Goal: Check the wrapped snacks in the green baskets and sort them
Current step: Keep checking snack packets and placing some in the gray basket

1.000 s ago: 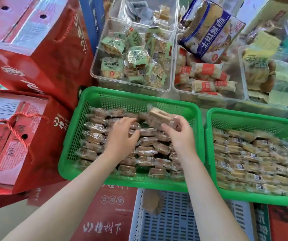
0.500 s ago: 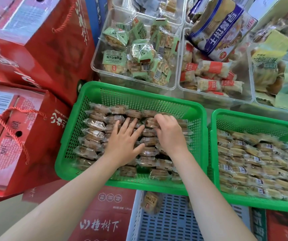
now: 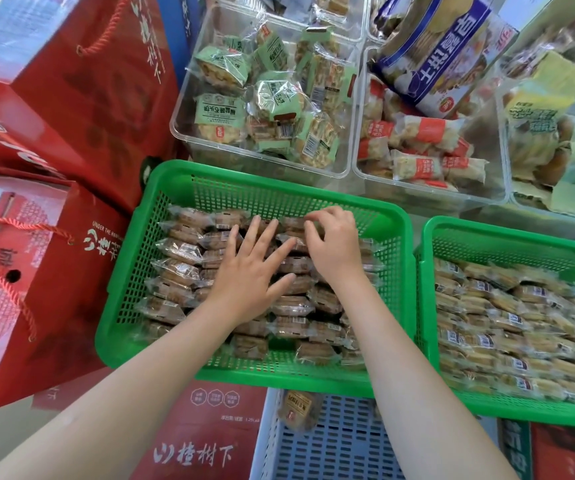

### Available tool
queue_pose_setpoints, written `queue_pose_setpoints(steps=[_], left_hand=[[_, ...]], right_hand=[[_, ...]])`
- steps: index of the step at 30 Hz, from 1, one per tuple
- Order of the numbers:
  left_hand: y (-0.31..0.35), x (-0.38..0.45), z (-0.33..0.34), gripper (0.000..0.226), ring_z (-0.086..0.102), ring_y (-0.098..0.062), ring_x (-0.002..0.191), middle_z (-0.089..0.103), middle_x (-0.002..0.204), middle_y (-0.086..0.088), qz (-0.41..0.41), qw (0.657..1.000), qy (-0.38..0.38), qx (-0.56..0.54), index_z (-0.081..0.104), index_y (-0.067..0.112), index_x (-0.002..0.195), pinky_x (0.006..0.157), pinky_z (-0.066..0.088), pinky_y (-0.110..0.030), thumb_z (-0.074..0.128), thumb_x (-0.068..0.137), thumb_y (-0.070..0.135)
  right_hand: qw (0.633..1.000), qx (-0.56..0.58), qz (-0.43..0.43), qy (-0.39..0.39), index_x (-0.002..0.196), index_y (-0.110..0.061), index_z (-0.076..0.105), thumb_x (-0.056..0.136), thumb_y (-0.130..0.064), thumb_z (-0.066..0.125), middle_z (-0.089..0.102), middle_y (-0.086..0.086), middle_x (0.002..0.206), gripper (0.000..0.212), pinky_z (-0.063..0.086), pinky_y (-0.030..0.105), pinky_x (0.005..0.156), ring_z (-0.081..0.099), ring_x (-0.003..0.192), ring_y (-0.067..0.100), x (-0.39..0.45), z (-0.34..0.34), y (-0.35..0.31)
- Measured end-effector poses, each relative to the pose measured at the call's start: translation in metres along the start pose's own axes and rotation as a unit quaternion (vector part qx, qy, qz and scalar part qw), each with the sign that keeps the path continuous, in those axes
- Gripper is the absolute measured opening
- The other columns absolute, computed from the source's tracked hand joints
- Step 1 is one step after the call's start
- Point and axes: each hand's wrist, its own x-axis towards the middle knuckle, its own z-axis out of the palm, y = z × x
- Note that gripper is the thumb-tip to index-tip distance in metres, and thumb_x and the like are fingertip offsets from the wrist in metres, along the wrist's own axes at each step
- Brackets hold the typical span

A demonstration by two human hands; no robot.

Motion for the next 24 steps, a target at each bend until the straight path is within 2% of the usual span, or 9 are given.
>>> queue_pose_setpoints(steps=[3, 7, 9, 11, 13, 16, 19, 21, 24], left_hand=[[-0.003, 0.002, -0.001, 0.079, -0.019, -0.029, 0.154, -0.014, 0.169, -0.004, 0.005, 1.0, -0.023, 0.011, -0.002, 0.042, 0.159, 0.123, -0.012, -0.054, -0.011, 0.087, 0.071], [0.0, 0.004, -0.006, 0.082, -0.01, -0.032, 0.156, -0.005, 0.17, -0.008, 0.005, 1.0, -0.023, 0.006, 0.022, 0.04, 0.158, 0.122, -0.006, -0.058, -0.005, 0.087, 0.072], [0.003, 0.006, -0.005, 0.081, -0.01, -0.033, 0.156, -0.007, 0.17, -0.009, 0.003, 1.0, -0.029, 0.008, 0.016, 0.043, 0.158, 0.121, -0.007, -0.059, -0.008, 0.086, 0.072], [0.003, 0.007, -0.004, 0.076, -0.013, -0.034, 0.155, -0.012, 0.169, -0.009, 0.005, 0.999, -0.031, 0.017, -0.002, 0.049, 0.157, 0.121, -0.008, -0.06, -0.01, 0.086, 0.074], [0.003, 0.008, -0.004, 0.069, -0.016, -0.035, 0.154, -0.017, 0.168, -0.009, 0.003, 0.999, -0.038, 0.023, -0.011, 0.051, 0.155, 0.121, -0.01, -0.06, -0.008, 0.09, 0.073], [0.004, 0.007, -0.006, 0.069, -0.019, -0.034, 0.154, -0.02, 0.167, -0.01, -0.008, 0.998, -0.058, 0.028, -0.009, 0.051, 0.155, 0.121, -0.01, -0.059, -0.003, 0.09, 0.073], [0.004, 0.007, -0.007, 0.072, -0.02, -0.034, 0.154, -0.02, 0.167, -0.011, -0.009, 0.998, -0.062, 0.031, -0.01, 0.051, 0.155, 0.122, -0.011, -0.058, -0.012, 0.087, 0.074], [0.003, 0.007, -0.006, 0.077, -0.019, -0.034, 0.154, -0.018, 0.168, -0.011, -0.011, 0.998, -0.065, 0.025, -0.009, 0.052, 0.155, 0.122, -0.011, -0.058, -0.018, 0.081, 0.075], [0.001, 0.005, -0.009, 0.079, -0.014, -0.034, 0.155, -0.014, 0.169, -0.012, -0.006, 0.998, -0.064, -0.018, -0.001, 0.054, 0.155, 0.123, -0.011, -0.055, -0.013, 0.08, 0.076]], right_hand=[[0.995, 0.016, 0.086, -0.039, 0.118, -0.005, 0.066, 0.096, -0.033, 0.064, 0.062, 0.011, 0.117, 0.035, 0.041, 0.042, 0.102, 0.052, 0.116, 0.028, 0.012, 0.003, -0.001], [0.989, -0.037, 0.123, -0.067, 0.126, -0.003, 0.061, 0.089, -0.036, 0.073, 0.055, 0.015, 0.124, 0.051, 0.039, 0.04, 0.105, 0.048, 0.122, 0.032, 0.016, 0.009, 0.003], [0.986, -0.044, 0.137, -0.088, 0.129, -0.002, 0.06, 0.089, -0.034, 0.075, 0.053, 0.016, 0.127, 0.054, 0.039, 0.037, 0.104, 0.048, 0.124, 0.032, 0.018, 0.005, 0.005], [0.983, -0.033, 0.149, -0.1, 0.128, -0.002, 0.062, 0.088, -0.034, 0.075, 0.053, 0.015, 0.129, 0.052, 0.04, 0.035, 0.101, 0.051, 0.123, 0.031, 0.02, 0.001, 0.007], [0.981, -0.036, 0.155, -0.108, 0.124, -0.002, 0.064, 0.088, -0.034, 0.076, 0.054, 0.015, 0.127, 0.049, 0.041, 0.033, 0.097, 0.053, 0.119, 0.031, 0.021, -0.001, 0.007], [0.983, -0.025, 0.151, -0.106, 0.11, -0.009, 0.071, 0.086, -0.037, 0.077, 0.059, 0.014, 0.117, 0.036, 0.042, 0.033, 0.091, 0.055, 0.113, 0.032, 0.023, 0.0, 0.006], [0.982, -0.003, 0.156, -0.111, 0.099, -0.017, 0.073, 0.088, -0.039, 0.073, 0.063, 0.014, 0.114, 0.024, 0.045, 0.039, 0.096, 0.053, 0.113, 0.035, 0.024, 0.002, 0.005], [0.98, 0.019, 0.164, -0.111, 0.091, -0.022, 0.07, 0.091, -0.038, 0.07, 0.064, 0.011, 0.112, 0.016, 0.044, 0.041, 0.097, 0.052, 0.114, 0.035, 0.024, 0.0, 0.004], [0.976, 0.093, 0.164, -0.113, 0.081, -0.023, 0.06, 0.094, -0.032, 0.067, 0.062, 0.0, 0.098, 0.017, 0.042, 0.034, 0.085, 0.054, 0.102, 0.024, 0.021, -0.008, 0.003]])
